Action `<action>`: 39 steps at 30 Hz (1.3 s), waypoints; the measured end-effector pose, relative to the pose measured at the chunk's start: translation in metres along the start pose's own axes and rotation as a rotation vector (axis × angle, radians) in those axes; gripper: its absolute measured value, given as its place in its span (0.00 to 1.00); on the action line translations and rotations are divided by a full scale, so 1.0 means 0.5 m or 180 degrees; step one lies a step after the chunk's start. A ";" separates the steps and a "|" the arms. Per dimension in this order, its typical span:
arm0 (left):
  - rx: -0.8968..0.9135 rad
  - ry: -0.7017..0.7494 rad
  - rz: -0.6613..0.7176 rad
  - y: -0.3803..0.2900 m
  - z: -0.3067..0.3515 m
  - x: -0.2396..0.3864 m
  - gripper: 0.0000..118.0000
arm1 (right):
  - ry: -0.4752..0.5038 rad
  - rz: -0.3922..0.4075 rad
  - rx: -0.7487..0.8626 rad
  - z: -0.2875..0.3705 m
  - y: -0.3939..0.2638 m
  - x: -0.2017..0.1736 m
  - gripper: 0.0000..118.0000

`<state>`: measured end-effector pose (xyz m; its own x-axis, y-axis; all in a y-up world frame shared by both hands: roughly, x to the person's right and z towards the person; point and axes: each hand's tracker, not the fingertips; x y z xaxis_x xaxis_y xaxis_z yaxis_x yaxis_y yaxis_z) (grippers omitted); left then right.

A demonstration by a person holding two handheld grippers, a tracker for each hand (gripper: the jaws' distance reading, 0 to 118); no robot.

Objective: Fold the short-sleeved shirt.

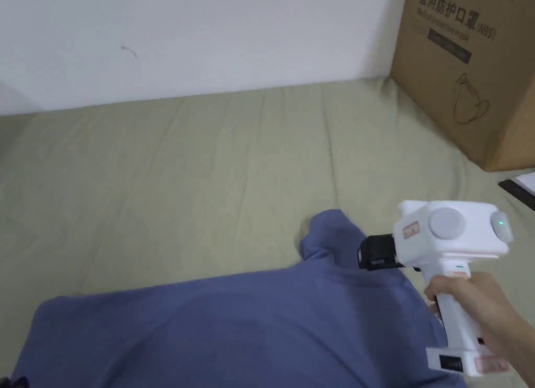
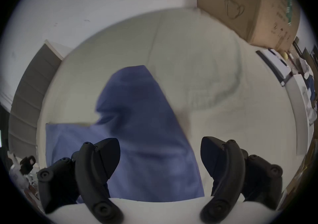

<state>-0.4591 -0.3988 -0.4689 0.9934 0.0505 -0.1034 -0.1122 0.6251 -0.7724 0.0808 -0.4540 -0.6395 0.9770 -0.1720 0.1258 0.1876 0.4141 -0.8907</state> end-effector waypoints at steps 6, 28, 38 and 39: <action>-0.0136 0.0035 0.0072 0.010 -0.031 -0.021 0.00 | -0.0207 0.0160 -0.0408 -0.089 0.024 -0.009 0.74; -0.0731 0.0211 0.0272 0.205 -0.375 -0.071 0.54 | -0.0058 0.0218 -0.0375 -0.060 0.030 -0.043 0.01; -0.0717 0.0119 0.0050 0.214 -0.293 -0.063 0.00 | -0.0096 0.0453 -0.0165 0.033 0.028 -0.039 0.01; -0.0668 0.0104 0.0033 0.212 -0.275 -0.066 0.00 | -0.0072 0.0464 -0.0140 0.049 0.026 -0.035 0.01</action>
<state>-0.5072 -0.4412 -0.6336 0.9911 0.0286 -0.1297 -0.1287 0.4487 -0.8844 0.0686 -0.4238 -0.6425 0.9957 -0.0925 0.0032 0.0395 0.3937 -0.9184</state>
